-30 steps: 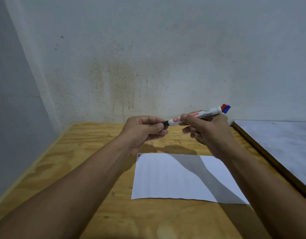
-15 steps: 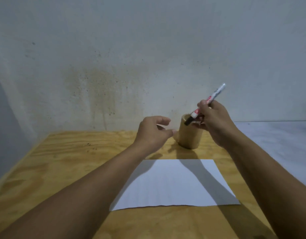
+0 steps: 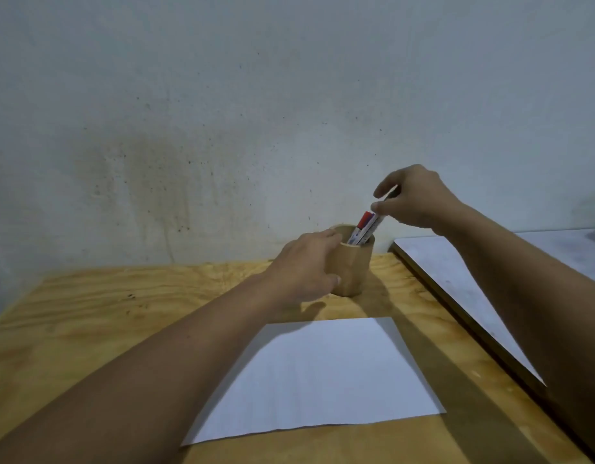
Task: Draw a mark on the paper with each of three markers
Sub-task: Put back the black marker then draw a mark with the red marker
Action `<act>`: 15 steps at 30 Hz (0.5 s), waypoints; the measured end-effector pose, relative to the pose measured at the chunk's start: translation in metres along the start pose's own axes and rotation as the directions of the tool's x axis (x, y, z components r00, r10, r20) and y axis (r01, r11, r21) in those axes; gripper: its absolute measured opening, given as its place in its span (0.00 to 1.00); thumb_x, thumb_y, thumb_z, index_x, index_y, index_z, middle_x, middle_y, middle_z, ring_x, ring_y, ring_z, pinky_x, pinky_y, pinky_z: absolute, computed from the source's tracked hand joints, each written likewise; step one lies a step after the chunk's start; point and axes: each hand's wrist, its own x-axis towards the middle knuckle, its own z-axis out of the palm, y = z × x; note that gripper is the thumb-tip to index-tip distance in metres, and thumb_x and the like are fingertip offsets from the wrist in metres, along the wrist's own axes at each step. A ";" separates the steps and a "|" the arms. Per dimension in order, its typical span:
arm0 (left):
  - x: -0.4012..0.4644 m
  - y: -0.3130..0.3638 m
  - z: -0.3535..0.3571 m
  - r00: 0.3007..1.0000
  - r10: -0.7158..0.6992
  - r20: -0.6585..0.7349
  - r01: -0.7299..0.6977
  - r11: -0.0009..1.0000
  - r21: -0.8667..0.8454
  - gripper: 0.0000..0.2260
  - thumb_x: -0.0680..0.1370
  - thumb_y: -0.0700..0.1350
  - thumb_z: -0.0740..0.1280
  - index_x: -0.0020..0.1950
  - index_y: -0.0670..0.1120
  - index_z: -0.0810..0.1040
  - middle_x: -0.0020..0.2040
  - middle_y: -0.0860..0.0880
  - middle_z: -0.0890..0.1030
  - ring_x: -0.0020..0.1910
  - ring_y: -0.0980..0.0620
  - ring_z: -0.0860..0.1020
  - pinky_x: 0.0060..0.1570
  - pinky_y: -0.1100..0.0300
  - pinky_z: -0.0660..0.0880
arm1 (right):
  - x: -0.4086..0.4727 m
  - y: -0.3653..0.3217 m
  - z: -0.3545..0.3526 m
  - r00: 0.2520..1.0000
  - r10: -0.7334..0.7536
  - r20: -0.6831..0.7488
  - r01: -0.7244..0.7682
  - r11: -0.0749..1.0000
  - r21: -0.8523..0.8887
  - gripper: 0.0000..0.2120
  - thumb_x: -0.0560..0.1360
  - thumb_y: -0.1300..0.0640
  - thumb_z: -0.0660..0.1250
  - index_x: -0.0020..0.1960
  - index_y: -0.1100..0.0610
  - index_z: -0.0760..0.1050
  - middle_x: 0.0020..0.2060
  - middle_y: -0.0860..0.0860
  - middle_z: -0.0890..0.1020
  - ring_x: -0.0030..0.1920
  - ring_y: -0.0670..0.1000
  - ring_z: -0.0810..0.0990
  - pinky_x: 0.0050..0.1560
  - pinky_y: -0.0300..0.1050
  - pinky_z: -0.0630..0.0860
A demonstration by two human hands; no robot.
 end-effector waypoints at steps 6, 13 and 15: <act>0.006 -0.013 0.010 0.999 -0.010 -0.047 0.010 1.000 -0.003 0.31 0.71 0.42 0.69 0.73 0.48 0.64 0.76 0.52 0.63 0.73 0.49 0.64 0.70 0.50 0.65 | 0.006 0.006 0.031 0.996 0.083 -0.023 -0.084 0.992 -0.090 0.25 0.67 0.54 0.75 0.59 0.65 0.76 0.52 0.60 0.81 0.52 0.60 0.80 0.49 0.55 0.80; 0.007 -0.019 0.014 0.998 -0.023 -0.052 0.019 0.998 -0.066 0.31 0.72 0.40 0.69 0.73 0.51 0.64 0.76 0.56 0.62 0.73 0.50 0.65 0.69 0.49 0.67 | 0.017 0.008 0.053 0.975 0.220 0.034 -0.222 0.971 0.086 0.16 0.64 0.57 0.73 0.47 0.66 0.83 0.45 0.61 0.86 0.46 0.58 0.84 0.48 0.59 0.83; 0.007 -0.020 0.014 0.998 -0.028 -0.049 0.024 0.997 -0.076 0.32 0.72 0.39 0.69 0.74 0.51 0.64 0.76 0.56 0.62 0.73 0.49 0.64 0.69 0.48 0.67 | 0.018 0.008 0.055 0.974 0.223 0.039 -0.226 0.962 0.151 0.08 0.66 0.57 0.75 0.42 0.60 0.81 0.39 0.54 0.83 0.39 0.50 0.81 0.41 0.49 0.82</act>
